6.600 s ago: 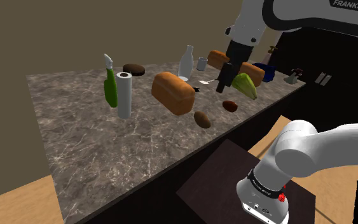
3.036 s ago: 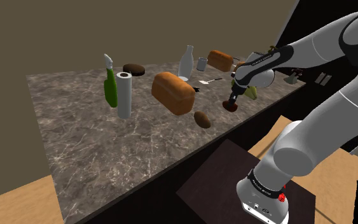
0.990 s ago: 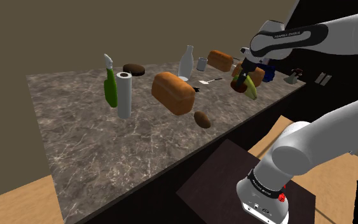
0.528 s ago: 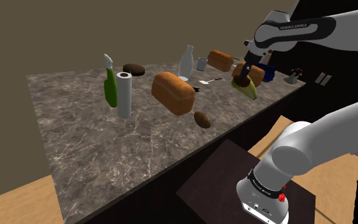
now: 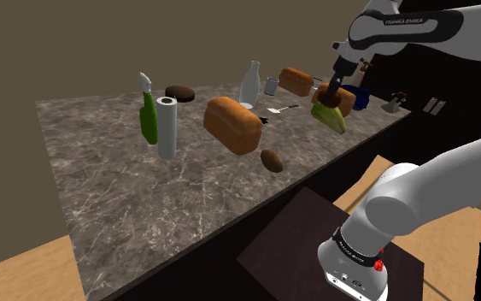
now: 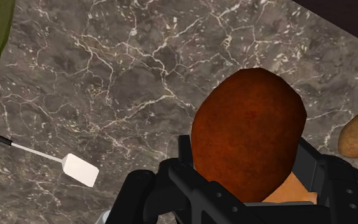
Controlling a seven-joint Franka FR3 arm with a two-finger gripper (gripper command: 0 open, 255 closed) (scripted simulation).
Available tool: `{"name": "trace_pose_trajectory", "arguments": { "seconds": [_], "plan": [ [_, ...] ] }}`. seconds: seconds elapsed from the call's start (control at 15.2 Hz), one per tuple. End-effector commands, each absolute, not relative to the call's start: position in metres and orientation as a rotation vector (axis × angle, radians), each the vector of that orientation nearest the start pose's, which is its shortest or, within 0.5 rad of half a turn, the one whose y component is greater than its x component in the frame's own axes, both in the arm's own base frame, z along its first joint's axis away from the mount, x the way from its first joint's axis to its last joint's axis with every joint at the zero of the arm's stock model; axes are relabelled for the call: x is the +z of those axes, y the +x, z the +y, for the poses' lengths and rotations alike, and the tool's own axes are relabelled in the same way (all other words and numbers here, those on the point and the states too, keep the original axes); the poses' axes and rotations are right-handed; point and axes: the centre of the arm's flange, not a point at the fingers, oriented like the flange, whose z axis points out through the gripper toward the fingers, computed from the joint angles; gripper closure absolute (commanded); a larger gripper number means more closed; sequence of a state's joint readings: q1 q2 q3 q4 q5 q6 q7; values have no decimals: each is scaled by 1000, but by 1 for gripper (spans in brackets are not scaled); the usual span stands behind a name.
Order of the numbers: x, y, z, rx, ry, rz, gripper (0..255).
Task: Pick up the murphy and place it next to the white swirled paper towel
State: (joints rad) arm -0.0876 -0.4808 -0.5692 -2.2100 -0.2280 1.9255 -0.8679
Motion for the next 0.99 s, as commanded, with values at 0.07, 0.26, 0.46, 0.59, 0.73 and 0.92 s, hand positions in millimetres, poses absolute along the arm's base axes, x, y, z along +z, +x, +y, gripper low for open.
{"name": "trace_pose_trajectory", "arguments": {
  "seconds": [0.07,0.26,0.46,0.59,0.73,0.92],
  "plan": [
    [562,324,-310,-196,-3163,-499,255],
    [577,324,-310,-196,-3163,-499,255],
    [593,324,-310,-196,-3163,-499,255],
    [604,324,-310,-196,-3163,-499,255],
    [613,324,-310,-196,-3163,-499,255],
    [613,338,-273,-196,-3163,-499,255]
  ]
}}
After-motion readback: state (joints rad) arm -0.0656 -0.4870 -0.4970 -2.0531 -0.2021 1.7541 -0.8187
